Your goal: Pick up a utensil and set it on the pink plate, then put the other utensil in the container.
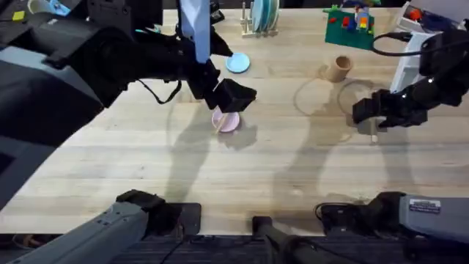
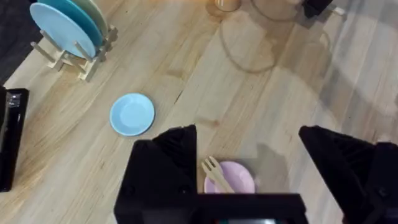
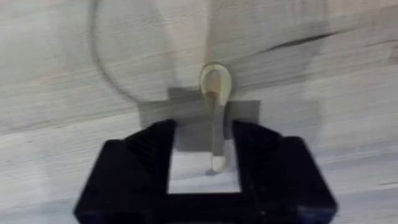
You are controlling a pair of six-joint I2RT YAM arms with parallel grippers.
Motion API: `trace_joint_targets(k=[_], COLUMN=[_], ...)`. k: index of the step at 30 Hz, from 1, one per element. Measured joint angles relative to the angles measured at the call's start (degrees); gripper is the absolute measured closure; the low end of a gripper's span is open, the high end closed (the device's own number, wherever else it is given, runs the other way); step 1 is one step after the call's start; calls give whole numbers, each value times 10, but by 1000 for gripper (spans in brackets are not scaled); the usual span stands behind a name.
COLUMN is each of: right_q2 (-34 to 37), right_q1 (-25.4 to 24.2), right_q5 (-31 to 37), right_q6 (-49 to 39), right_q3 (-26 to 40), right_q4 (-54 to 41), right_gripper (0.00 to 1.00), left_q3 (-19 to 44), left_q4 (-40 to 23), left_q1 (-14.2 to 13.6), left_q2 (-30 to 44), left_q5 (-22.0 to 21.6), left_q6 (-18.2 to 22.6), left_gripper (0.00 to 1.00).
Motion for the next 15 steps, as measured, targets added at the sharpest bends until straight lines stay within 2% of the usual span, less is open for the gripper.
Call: trace_joint_targets(k=[2,6,7,15], right_q2=[0,0,0,0], right_q1=[0,0,0,0], right_q5=[0,-2,-2,-1], right_q6=[0,0,1,0], right_q3=[0,0,0,0], right_q4=[1,1,2,2], right_gripper=[517,890,949,971], left_q3=[0,0,0,0], left_q4=[0,0,0,0], left_q1=[0,0,0,0], left_q2=[0,0,0,0], left_q5=[0,0,0,0], left_q6=[0,0,0,0], left_gripper=[6,6,6,5])
